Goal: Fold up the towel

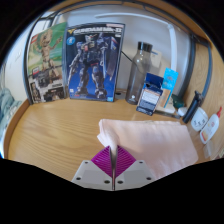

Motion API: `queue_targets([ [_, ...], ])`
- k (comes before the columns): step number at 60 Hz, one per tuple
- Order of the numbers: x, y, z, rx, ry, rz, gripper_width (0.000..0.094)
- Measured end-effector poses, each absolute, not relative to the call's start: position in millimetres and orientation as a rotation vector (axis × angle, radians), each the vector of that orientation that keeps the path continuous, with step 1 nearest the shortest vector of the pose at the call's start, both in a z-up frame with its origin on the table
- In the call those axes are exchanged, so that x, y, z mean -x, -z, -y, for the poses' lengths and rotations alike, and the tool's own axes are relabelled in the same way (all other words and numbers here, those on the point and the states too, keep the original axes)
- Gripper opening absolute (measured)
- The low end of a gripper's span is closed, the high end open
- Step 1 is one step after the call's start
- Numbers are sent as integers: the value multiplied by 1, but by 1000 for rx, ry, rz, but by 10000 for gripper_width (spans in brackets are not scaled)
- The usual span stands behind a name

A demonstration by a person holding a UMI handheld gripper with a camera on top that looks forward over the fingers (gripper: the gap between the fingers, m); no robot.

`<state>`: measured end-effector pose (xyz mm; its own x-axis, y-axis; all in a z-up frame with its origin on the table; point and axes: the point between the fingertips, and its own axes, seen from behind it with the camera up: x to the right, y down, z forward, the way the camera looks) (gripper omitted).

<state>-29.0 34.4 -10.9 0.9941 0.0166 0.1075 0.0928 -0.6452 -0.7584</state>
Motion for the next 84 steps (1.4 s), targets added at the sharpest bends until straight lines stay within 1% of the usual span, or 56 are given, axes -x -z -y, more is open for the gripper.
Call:
queue_targets([
  [5,31,2,-35,2305,-4,7,11],
  [12,15,-46,-43,2269,-109,-57,11],
  [20,-42,-109,-52,2197,-116,-102,12],
  [23,-73,-124,-54,2188,-107,-119,12],
  [26,-106,-130,-55,2191,-88,-142,17],
  [30,-148,-128,-56,2185,-58,-162,25],
  [37,-208,-101,-56,2231,8,-169,34],
  [39,-221,-92,-55,2236,33,-159,70],
  [41,-235,-82,-55,2243,60,-149,143],
  [44,-251,-64,-54,2266,89,-132,192],
  [46,-260,-53,-52,2283,102,-125,245],
  [47,-264,-49,-51,2288,108,-125,320],
  [48,-268,-46,-51,2292,113,-129,375],
  [49,-271,-43,-50,2295,116,-132,393],
  [50,-274,-40,-49,2301,113,-133,368],
  [53,-277,-32,-46,2319,92,-143,370],
  [57,-278,-34,-42,2321,69,-156,447],
  [62,-270,-55,-38,2290,36,-147,452],
  [67,-249,-91,-33,2243,-19,-139,544],
  [75,-194,-164,-18,2150,-110,-98,713],
  [80,-155,-210,2,2091,-154,-66,778],
  [84,-124,-236,22,2054,-167,-42,798],
])
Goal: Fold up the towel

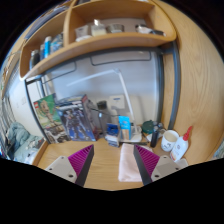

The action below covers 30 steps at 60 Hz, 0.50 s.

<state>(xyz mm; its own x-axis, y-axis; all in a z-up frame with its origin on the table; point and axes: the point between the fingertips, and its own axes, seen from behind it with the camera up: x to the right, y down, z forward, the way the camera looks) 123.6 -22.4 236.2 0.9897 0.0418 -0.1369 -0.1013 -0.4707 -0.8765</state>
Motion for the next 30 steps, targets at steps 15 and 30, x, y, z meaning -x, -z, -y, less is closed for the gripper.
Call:
queue_targets([
  [15,-36,-261,126,2030,-140,17,828],
  [30,10,-254,204,2059,-135,74,829],
])
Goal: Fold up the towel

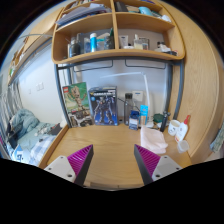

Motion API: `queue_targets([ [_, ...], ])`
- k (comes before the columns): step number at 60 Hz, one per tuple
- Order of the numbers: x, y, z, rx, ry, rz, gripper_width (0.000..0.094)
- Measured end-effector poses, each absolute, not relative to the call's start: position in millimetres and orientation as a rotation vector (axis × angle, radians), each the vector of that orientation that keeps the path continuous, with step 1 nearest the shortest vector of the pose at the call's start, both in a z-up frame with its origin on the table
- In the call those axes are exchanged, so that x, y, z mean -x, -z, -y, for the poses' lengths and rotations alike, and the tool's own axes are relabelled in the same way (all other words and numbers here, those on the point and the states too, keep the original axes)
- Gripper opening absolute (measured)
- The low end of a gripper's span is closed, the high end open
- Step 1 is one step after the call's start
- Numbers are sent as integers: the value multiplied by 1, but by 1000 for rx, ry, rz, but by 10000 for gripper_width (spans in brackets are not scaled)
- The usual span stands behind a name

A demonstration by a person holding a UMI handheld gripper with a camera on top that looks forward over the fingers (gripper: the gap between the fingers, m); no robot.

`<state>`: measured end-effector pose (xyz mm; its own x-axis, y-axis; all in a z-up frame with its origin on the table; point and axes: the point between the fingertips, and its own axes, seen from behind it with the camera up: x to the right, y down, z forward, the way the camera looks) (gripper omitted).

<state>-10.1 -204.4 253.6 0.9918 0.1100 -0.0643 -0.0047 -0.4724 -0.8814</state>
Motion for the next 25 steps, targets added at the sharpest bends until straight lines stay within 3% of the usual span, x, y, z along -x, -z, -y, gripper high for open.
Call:
queue_targets([
  [25,21,-256,248,2049,-94,101,826],
])
